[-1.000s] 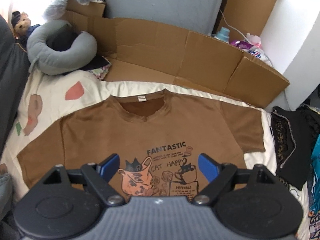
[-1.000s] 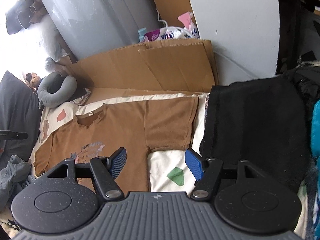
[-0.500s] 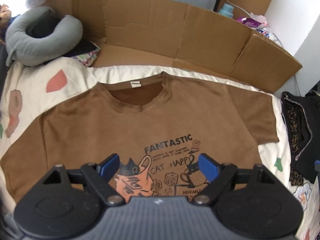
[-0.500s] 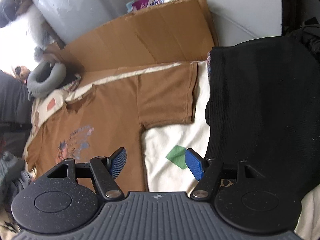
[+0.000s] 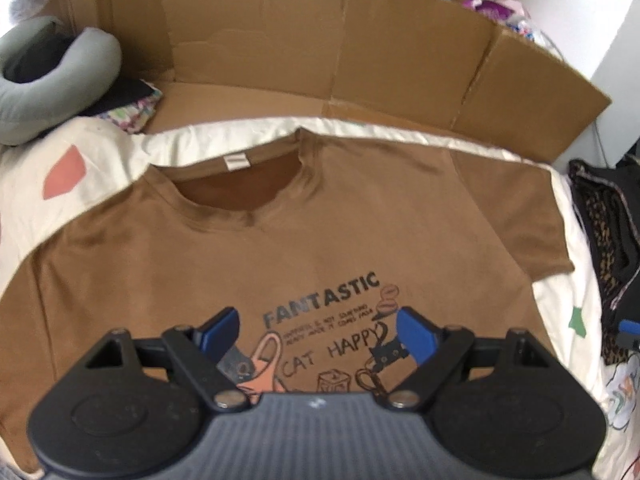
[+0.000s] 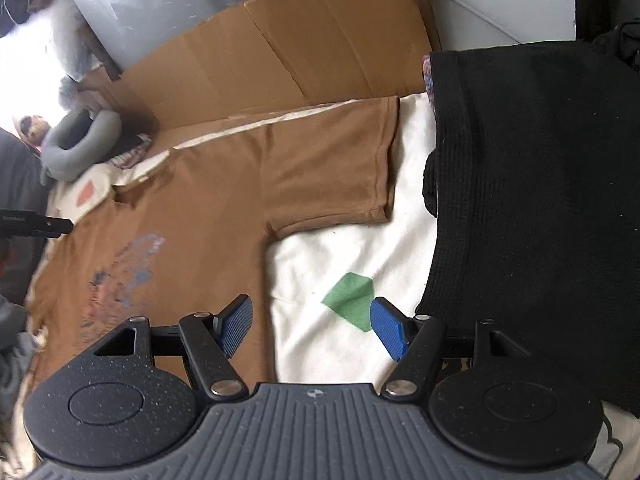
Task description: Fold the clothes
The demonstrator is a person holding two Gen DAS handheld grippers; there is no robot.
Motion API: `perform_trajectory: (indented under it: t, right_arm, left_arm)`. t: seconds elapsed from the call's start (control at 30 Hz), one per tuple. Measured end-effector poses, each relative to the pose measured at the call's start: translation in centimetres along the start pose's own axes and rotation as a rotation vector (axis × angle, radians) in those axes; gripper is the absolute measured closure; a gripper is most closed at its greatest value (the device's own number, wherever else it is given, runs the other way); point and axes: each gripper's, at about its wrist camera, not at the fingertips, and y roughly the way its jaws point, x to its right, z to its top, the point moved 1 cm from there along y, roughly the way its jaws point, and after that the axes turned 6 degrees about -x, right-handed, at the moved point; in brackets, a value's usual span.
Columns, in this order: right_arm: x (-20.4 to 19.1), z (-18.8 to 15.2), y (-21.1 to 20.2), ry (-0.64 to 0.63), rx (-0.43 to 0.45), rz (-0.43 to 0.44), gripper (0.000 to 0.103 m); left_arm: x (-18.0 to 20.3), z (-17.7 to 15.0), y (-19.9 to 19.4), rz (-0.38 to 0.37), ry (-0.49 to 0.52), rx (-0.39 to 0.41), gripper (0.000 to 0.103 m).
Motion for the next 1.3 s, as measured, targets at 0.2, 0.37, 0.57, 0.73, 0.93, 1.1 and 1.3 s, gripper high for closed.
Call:
perform_trajectory:
  t: [0.2,0.37,0.57,0.73,0.93,1.1,1.3]
  right_arm:
    - [0.0,0.3,2.8,0.024,-0.010,0.014,0.032]
    - [0.4,1.8,4.4,0.093,0.002,0.018,0.032]
    - [0.9,4.0,6.5,0.190,0.025,0.004,0.034]
    - [2.0,4.9,8.5,0.322,0.034,-0.008,0.039]
    - [2.5,5.3,10.2,0.453,0.059,-0.023,0.042]
    - [3.1,5.4,10.7,0.577,0.098,-0.062,0.052]
    - [3.5,5.7,11.1,0.645,0.111,-0.096,0.079]
  left_arm:
    - [2.5,-0.8,2.5,-0.072,0.037,-0.040,0.030]
    - [4.7,-1.0,3.9,-0.116,0.069,-0.051,0.038]
    - [6.3,-1.2,5.4,-0.127,0.076,-0.056,0.045]
    - [6.8,-1.8,6.1,-0.128,0.057,-0.072,0.054]
    - [6.7,-2.4,6.3,-0.109,0.075,-0.076,0.055]
    - [6.5,-2.5,6.2,-0.112,0.050,-0.075,0.057]
    - [7.3,-2.3,6.1,-0.130,0.064,-0.064,0.061]
